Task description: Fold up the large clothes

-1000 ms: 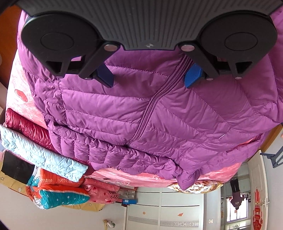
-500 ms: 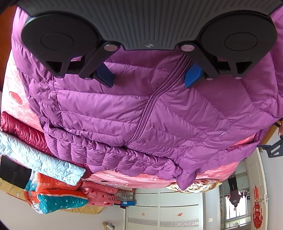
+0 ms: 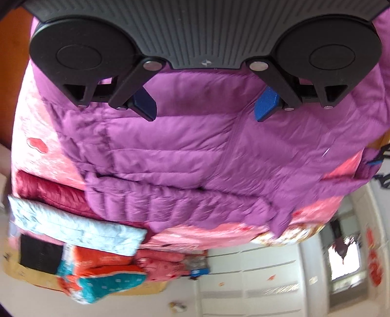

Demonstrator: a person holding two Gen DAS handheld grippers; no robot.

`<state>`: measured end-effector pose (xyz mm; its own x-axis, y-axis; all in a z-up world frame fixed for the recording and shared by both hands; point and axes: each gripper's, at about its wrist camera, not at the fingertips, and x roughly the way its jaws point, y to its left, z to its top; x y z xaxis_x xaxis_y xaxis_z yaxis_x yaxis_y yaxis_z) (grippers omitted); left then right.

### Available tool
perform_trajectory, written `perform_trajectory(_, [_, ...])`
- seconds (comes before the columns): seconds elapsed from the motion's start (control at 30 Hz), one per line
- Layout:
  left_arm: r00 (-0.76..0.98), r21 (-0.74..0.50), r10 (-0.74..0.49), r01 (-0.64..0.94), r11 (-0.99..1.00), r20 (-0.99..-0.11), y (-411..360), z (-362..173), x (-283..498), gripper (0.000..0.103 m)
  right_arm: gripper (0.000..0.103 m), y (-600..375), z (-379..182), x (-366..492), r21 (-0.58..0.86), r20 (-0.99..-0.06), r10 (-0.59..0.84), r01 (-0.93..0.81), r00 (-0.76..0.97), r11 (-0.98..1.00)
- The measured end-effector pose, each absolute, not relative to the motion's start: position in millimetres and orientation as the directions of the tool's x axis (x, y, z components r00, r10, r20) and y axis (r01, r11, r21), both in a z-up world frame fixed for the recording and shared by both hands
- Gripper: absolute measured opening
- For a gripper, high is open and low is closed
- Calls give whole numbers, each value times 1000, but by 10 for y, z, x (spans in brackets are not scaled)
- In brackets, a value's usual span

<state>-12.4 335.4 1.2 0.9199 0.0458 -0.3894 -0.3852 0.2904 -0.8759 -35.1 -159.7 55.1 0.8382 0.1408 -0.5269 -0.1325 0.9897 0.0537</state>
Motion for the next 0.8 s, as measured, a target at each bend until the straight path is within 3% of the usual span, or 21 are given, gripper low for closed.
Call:
perform_trajectory(0.23, [957, -832, 61, -278, 480, -285, 3164, 605, 147, 25, 103, -2043, 607, -279, 186, -484, 79, 14, 871, 982])
perform_trajectory(0.37, [978, -730, 8, -162, 664, -210, 2805, 1071, 381, 25, 103, -2271, 601, -218, 258, -465, 52, 79, 884, 963])
perform_trajectory(0.57, [956, -545, -262, 152, 824, -129, 1709, 1637, 759, 25, 103, -2602, 588, -69, 385, -406, 39, 132, 913, 914])
perform_trajectory(0.8, [778, -482, -596, 452, 750, -199, 94, 1569, 1045, 25, 103, -2942, 458, 144, 524, -372, 19, 193, 928, 829])
